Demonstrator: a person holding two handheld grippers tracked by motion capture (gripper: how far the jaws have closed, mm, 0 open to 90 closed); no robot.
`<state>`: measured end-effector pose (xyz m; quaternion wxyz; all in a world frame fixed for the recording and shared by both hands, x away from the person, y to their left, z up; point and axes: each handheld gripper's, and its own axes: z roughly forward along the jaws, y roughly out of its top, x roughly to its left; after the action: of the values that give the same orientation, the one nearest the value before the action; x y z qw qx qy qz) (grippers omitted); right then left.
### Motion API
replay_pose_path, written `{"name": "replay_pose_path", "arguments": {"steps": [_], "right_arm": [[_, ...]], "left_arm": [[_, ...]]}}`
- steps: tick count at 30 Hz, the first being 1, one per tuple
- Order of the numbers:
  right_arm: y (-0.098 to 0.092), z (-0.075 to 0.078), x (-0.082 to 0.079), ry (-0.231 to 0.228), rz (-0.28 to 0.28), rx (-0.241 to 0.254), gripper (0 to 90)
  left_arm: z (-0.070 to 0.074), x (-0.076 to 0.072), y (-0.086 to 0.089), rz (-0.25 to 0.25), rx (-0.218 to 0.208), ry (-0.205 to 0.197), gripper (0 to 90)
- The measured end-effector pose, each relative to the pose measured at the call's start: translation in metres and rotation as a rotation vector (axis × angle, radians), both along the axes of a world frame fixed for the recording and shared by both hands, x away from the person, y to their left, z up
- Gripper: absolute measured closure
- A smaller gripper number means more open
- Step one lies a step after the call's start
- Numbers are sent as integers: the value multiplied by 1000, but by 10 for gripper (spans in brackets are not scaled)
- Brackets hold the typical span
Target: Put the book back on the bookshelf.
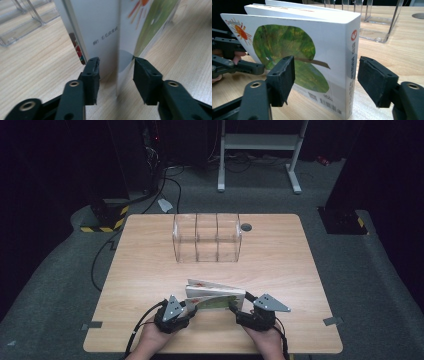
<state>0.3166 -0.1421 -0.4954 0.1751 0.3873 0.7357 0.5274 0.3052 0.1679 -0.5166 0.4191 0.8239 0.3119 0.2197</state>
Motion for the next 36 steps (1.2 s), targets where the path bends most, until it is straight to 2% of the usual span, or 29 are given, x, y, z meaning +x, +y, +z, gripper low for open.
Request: {"name": "replay_pose_path", "arguments": {"steps": [5, 11, 17, 18, 20, 22, 25, 27, 29, 32, 33, 34, 36], "right_arm": [[2, 3, 6, -18, 21, -3, 244], [10, 9, 9, -56, 40, -6, 247], [15, 10, 10, -82, 44, 0, 285], [15, 10, 10, -82, 44, 0, 285], [14, 11, 11, -81, 42, 4, 313], [13, 11, 11, -85, 45, 6, 347], [14, 11, 10, -91, 53, 3, 373], [14, 11, 9, -94, 52, -4, 398], [14, 11, 7, -95, 58, -4, 434], [15, 10, 4, -110, 64, -16, 508], [15, 10, 4, -110, 64, -16, 508], [16, 10, 2, -119, 68, -23, 570], [17, 10, 1, -125, 69, -28, 604]], "left_arm": [[-1, -3, 7, 39, 3, 6, 475], [-2, -5, 22, 98, 7, 13, 465], [-7, 0, 44, 219, 14, 33, 431], [-7, 0, 44, 219, 14, 33, 428], [-9, 3, 53, 278, 26, 48, 424], [-9, 5, 59, 325, 24, 43, 413], [-10, 7, 61, 342, 44, 51, 406], [-11, 9, 60, 347, 68, 69, 390], [-11, 12, 61, 342, 59, 90, 378], [-11, 17, 65, 344, 10, 137, 368], [-11, 17, 65, 344, 10, 137, 361], [-11, 19, 67, 347, -4, 154, 356], [-11, 19, 67, 350, -2, 151, 357]]}}
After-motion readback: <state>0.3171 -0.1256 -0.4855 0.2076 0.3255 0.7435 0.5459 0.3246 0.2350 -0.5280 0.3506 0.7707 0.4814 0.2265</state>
